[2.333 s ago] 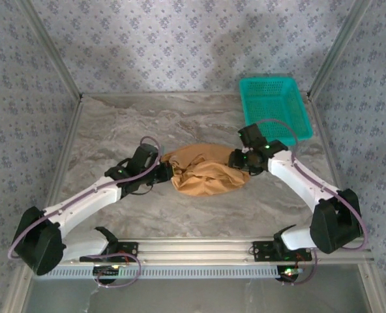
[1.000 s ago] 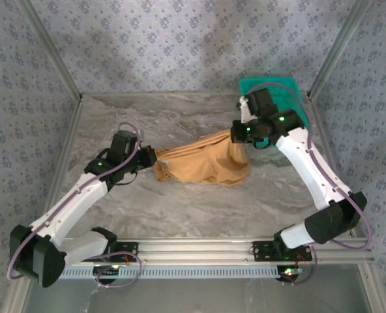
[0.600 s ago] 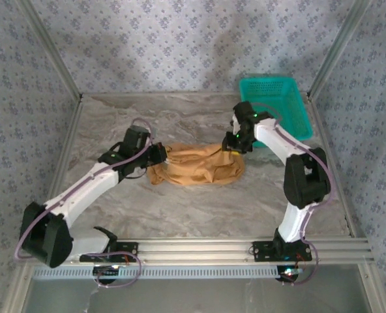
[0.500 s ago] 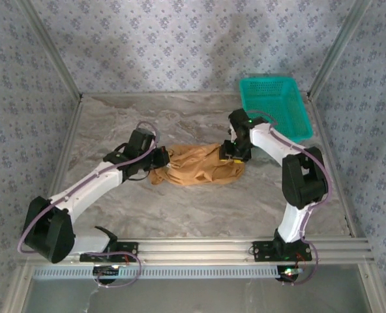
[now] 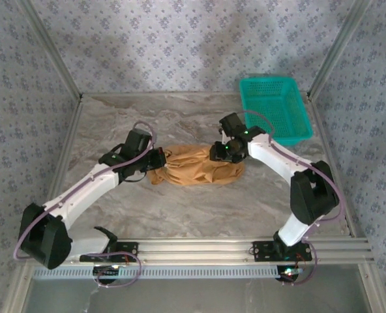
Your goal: Fold the inside-out t-shirt
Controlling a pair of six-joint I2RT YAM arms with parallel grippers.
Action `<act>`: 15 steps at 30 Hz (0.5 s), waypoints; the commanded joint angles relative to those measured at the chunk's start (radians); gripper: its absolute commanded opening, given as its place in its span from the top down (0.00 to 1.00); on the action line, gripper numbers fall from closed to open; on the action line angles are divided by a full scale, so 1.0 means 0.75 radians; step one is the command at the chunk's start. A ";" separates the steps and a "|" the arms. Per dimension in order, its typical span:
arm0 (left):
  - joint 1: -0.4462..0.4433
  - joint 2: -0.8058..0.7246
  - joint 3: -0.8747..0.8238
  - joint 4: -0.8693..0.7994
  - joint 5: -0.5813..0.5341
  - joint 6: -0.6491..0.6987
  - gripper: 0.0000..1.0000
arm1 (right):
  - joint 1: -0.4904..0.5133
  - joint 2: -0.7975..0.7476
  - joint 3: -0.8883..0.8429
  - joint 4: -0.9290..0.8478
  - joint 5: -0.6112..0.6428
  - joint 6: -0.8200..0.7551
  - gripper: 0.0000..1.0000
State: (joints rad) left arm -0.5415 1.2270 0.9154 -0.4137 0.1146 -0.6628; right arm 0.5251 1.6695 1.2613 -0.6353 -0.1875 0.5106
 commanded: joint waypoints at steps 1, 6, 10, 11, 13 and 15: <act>-0.002 -0.095 0.010 -0.067 -0.035 0.023 1.00 | 0.053 0.131 0.120 0.052 -0.012 0.055 0.46; -0.002 -0.163 -0.029 -0.099 -0.054 0.017 1.00 | 0.055 0.273 0.087 0.100 0.012 0.086 0.50; -0.001 -0.164 -0.040 -0.109 -0.051 0.055 0.88 | 0.072 0.206 -0.014 0.137 0.008 0.062 0.92; -0.004 -0.157 -0.030 -0.115 -0.046 0.084 0.81 | 0.089 0.167 -0.057 0.136 0.031 0.044 0.97; -0.024 -0.140 0.000 -0.116 -0.038 0.154 0.64 | 0.105 0.075 -0.161 0.154 0.060 0.001 1.00; -0.080 -0.082 0.053 -0.109 -0.033 0.254 0.47 | 0.104 -0.030 -0.286 0.230 0.057 -0.021 1.00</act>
State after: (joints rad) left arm -0.5587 1.1248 0.8974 -0.4793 0.0853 -0.5907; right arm 0.5926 1.7710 1.1423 -0.5011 -0.1688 0.5346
